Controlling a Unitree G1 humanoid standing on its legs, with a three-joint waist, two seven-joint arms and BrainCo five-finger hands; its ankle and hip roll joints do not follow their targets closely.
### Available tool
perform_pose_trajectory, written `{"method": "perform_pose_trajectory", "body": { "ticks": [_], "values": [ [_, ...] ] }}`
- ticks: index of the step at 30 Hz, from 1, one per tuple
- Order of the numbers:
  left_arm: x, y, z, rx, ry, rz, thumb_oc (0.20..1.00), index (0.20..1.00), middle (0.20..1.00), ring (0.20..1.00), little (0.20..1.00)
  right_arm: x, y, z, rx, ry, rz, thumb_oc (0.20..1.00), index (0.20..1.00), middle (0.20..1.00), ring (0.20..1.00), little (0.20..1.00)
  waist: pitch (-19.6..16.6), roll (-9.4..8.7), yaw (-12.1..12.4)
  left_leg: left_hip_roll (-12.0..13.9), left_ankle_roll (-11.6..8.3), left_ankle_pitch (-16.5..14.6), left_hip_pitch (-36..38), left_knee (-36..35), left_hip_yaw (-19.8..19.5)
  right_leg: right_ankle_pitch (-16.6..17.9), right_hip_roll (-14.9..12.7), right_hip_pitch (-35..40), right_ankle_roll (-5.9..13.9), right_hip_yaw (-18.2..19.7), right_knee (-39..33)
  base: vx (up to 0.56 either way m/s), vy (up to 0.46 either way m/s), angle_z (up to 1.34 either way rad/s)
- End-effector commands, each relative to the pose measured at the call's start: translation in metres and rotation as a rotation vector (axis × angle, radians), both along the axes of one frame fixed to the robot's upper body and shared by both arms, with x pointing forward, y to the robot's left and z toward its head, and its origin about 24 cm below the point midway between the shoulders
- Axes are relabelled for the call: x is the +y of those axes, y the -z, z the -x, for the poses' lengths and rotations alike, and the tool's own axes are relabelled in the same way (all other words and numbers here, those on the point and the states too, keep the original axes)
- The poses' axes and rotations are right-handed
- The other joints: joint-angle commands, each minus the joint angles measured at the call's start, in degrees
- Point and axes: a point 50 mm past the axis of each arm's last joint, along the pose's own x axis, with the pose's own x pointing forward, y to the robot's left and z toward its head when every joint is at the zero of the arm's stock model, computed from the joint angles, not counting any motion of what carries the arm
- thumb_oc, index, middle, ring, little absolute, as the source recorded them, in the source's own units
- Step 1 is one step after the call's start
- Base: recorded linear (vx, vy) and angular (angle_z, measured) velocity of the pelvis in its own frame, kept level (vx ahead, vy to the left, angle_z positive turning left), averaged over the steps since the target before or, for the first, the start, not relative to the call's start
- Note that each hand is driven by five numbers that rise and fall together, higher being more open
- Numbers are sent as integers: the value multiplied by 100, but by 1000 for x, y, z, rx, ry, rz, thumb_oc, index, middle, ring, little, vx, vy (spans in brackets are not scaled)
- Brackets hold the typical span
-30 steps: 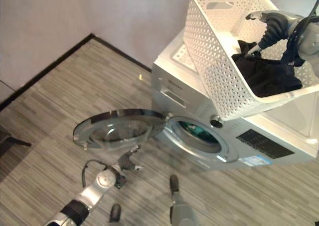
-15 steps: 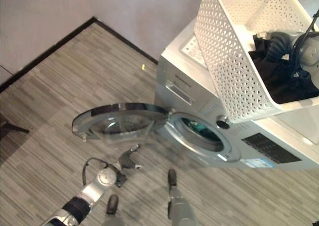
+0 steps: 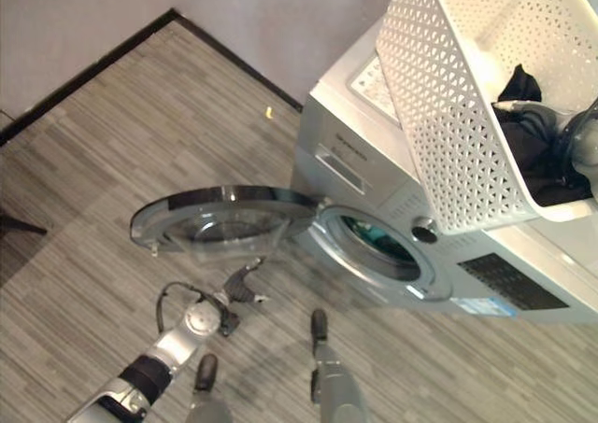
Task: Grab the laundry basket,head to the washer,open it,put in the laundry and shut it.
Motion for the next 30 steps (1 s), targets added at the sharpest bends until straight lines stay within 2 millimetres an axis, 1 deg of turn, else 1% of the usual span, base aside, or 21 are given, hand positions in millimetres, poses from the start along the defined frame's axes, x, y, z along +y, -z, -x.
{"method": "perform_pose_trajectory", "body": {
  "ticks": [1, 3, 4, 5, 6, 8, 9, 10, 11, 12, 13, 15, 16, 18, 20, 22, 24, 25, 27, 28, 30],
  "values": [
    [-13, -17, -14, -94, 38, -1, 1000, 1000, 1000, 1000, 1000, -13, 25, -4, 32, 94, -2, 200, 200, 200, 200, 200, 254, 85, 113, -82, 347, 248, 198, -56, 177, -761, -199, -677, 125, 205, 945, 0, 0, 0],
    [-14, -16, -15, -93, 29, 0, 1000, 1000, 1000, 1000, 1000, -17, 23, -7, -22, 131, -51, 200, 200, 200, 200, 200, 256, 98, 103, -106, 363, 222, 204, -56, 187, -745, -208, -680, 121, 241, 925, 0, 0, 0],
    [-15, -15, -16, -90, 20, -1, 1000, 1000, 1000, 1000, 1000, -17, 10, -9, -119, 137, -99, 200, 200, 200, 200, 200, 249, 117, 76, -123, 384, 185, 217, -56, 195, -739, -212, -688, 117, 285, 926, 0, 0, 0],
    [-15, -15, -16, -90, 13, 2, 1000, 1000, 1000, 1000, 1000, -16, 1, -9, -178, 131, -125, 200, 200, 200, 200, 200, 244, 129, 63, -128, 396, 157, 231, -56, 202, -745, -217, -678, 120, 307, 928, 0, 0, 0],
    [-15, -15, -16, -90, 14, 2, 1000, 1000, 1000, 1000, 1000, -16, 1, -9, -179, 132, -126, 200, 200, 200, 200, 200, 248, 125, 68, -128, 396, 156, 235, -56, 203, -747, -217, -675, 120, 308, 930, 0, 0, 0],
    [-17, -15, -18, -92, 7, 5, 1000, 1000, 1000, 1000, 1000, -18, -15, -8, -291, 144, -182, 200, 200, 200, 200, 200, 220, 146, 52, -139, 413, 100, 272, -56, 210, -769, -225, -648, 122, 337, 946, 0, 0, 0],
    [-17, -15, -19, -97, 6, 3, 1000, 1000, 1000, 1000, 1000, -18, -28, -7, -365, 143, -208, 200, 200, 200, 200, 200, 202, 159, 47, -143, 419, 70, 294, -56, 215, -783, -230, -638, 124, 342, 958, 0, 0, 0],
    [-17, -15, -19, -97, 6, 3, 1000, 1000, 1000, 1000, 1000, -18, -28, -7, -365, 143, -208, 200, 200, 200, 200, 200, 204, 159, 47, -143, 419, 70, 296, -56, 215, -783, -230, -636, 124, 342, 959, 0, 0, 0],
    [-20, -13, -19, -91, 15, -6, 1000, 1000, 1000, 1000, 1000, -23, -65, 0, -583, 160, -306, 200, 200, 200, 200, 200, 119, 183, 41, -164, 439, -24, 373, -56, 221, -818, -243, -592, 138, 370, 999, 0, 0, 0],
    [-21, -11, -19, -85, 19, -8, 1000, 1000, 1000, 1000, 1000, -23, -80, 4, -665, 158, -349, 200, 200, 200, 200, 200, 94, 193, 41, -175, 444, -39, 401, -56, 218, -828, -248, -574, 143, 377, 1011, 0, 0, 0],
    [-20, -9, -19, -79, 20, -14, 1000, 1000, 1000, 1000, 1000, -21, -97, 8, -752, 141, -392, 200, 200, 200, 200, 200, 62, 200, 43, -182, 453, -64, 430, -56, 216, -837, -259, -549, 146, 383, 1023, 0, 0, 0],
    [-21, -6, -17, -68, 28, -21, 1000, 1000, 1000, 1000, 1000, -15, -124, 15, -902, 110, -466, 200, 200, 200, 200, 200, -5, 240, 49, -192, 473, -103, 504, -56, 198, -859, -271, -488, 152, 395, 1047, 0, 0, 0],
    [-21, -6, -17, -69, 27, -20, 1000, 1000, 1000, 1000, 1000, -14, -125, 15, -903, 109, -466, 200, 200, 200, 200, 200, 4, 246, 45, -191, 474, -106, 511, -56, 198, -862, -270, -482, 153, 395, 1047, 0, 0, 0],
    [-19, -2, -14, -54, 17, -17, 1000, 1000, 1000, 1000, 1000, 1, -151, 26, -1041, 15, -505, 200, 200, 200, 200, 200, -56, 297, 30, -206, 495, -144, 581, -56, 195, -886, -281, -418, 157, 414, 1068, 0, 0, 0],
    [-18, 1, -10, -43, 10, -8, 1000, 1000, 1000, 1000, 1000, 12, -174, 42, -1200, -69, -536, 200, 200, 200, 200, 200, -165, 353, 33, -222, 517, -192, 658, -56, 185, -903, -295, -326, 158, 429, 1067, 43, 16, -1],
    [-16, 5, -6, -30, 16, -18, 1000, 1000, 1000, 1000, 1000, 21, -188, 56, -1320, -109, -515, 200, 200, 200, 200, 200, -252, 374, 57, -226, 536, -229, 734, -56, 167, -911, -307, -217, 160, 448, 1040, 21, 7, 0],
    [-14, 9, -3, -22, 7, -23, 1000, 1000, 1000, 1000, 1000, 31, -201, 72, -1423, -160, -457, 200, 200, 200, 200, 200, -336, 415, 63, -243, 559, -261, 796, -56, 151, -905, -324, -135, 163, 481, 998, -7, 7, 2],
    [-13, 11, -1, -15, 6, -32, 1000, 1000, 1000, 1000, 1000, 30, -204, 80, -1486, -165, -458, 200, 200, 200, 200, 200, -370, 395, 71, -271, 562, -236, 821, -56, 133, -832, -344, -97, 161, 499, 944, -14, 18, 5],
    [-11, 14, 2, -7, 5, -42, 1000, 1000, 1000, 1000, 1000, 31, -211, 90, -1562, -168, -442, 200, 200, 200, 200, 200, -473, 402, 87, -270, 588, -314, 899, -56, 137, -858, -347, -23, 174, 520, 887, 5, 16, -2],
    [-10, 15, 3, -9, 4, -46, 1000, 1000, 1000, 1000, 1000, 33, -215, 96, -1604, -168, -421, 200, 200, 200, 200, 200, -486, 393, 92, -294, 585, -290, 912, -53, 139, -790, -357, -11, 172, 548, 855, 5, 27, -6],
    [-8, 17, 4, -7, -8, -52, 1000, 1000, 1000, 1000, 1000, 35, -220, 107, -1677, -177, -385, 200, 200, 200, 200, 200, -553, 401, 88, -306, 602, -317, 956, -34, 136, -764, -361, 9, 181, 609, 829, -10, 27, -4]
  ]
}}
